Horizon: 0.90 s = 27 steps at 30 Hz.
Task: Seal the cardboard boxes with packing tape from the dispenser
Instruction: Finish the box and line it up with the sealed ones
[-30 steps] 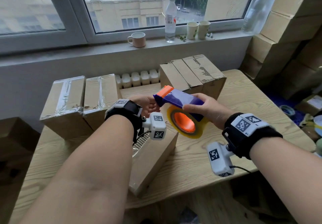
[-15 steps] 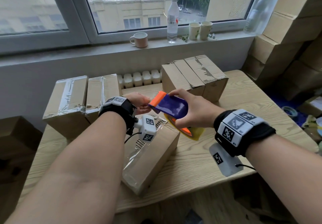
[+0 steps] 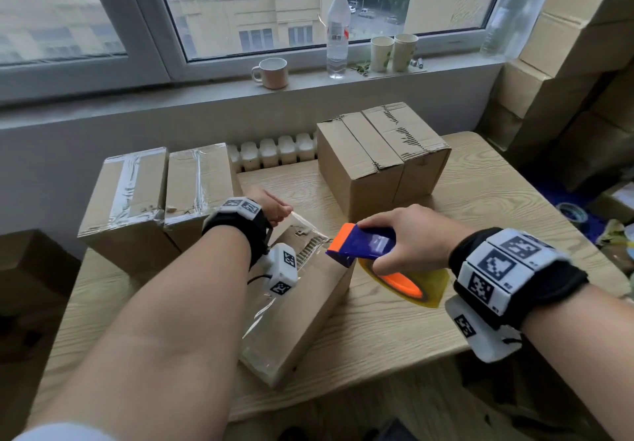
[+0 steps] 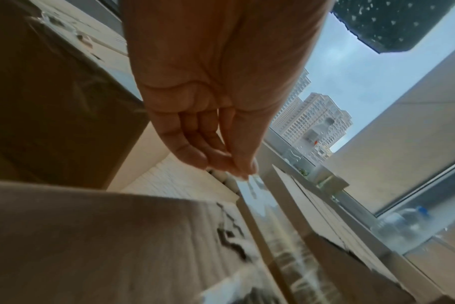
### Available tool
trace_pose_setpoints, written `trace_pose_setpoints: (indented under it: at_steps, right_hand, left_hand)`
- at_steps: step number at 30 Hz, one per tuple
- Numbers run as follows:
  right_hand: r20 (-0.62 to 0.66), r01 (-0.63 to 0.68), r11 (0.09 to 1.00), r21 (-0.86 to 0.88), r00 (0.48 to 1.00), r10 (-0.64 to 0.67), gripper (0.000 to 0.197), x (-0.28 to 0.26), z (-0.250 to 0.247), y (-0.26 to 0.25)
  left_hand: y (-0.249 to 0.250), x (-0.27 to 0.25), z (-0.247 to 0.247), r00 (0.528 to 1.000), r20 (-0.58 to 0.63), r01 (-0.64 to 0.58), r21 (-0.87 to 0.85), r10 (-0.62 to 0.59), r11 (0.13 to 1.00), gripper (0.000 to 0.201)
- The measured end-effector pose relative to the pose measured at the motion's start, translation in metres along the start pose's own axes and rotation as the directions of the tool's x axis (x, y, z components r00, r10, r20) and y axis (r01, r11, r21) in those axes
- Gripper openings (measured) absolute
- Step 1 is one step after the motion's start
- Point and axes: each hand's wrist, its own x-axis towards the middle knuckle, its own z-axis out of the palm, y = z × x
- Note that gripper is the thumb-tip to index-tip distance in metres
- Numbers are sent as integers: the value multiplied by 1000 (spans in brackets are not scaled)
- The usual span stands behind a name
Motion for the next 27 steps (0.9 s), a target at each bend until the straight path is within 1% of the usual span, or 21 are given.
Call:
trace_pose_setpoints:
  at_steps: [3,6,9,15,19,22,24,27]
  right_hand:
    - [17,-34,999,-42,999,34,83,-1,-2,1]
    - [33,-46,996,-76,998,49,81,-2,-3,1]
    - [38,-52,997,-62,998,55,75,-3,-4,1]
    - [32,-54,995,-85,998,57,78,-1,-6,0]
    - [30,-66,994,-88,997,69,80,3,-9,2]
    - [36,-61,994,-96,997,65,74,5,-8,2]
    - [31,-60,993,-99,998,63,70,6,-7,3]
    - [32,-54,992,-116,998,58,69,8,-7,4]
  left_hand:
    - [-4,3,7,999,-41,-16,77,19,997,5]
    - [-9,5,11,999,-46,-8,70,11,998,4]
    - [-10,7,15,997,-68,-16,83,22,996,6]
    - [-14,9,18,992,-120,-29,80,38,996,11]
    - [-15,13,22,987,-153,-32,75,43,997,11]
    - [-16,13,26,977,-207,-42,72,56,997,10]
    - [-17,12,27,968,-242,-45,101,69,994,11]
    - [-19,11,29,958,-272,-53,155,94,986,11]
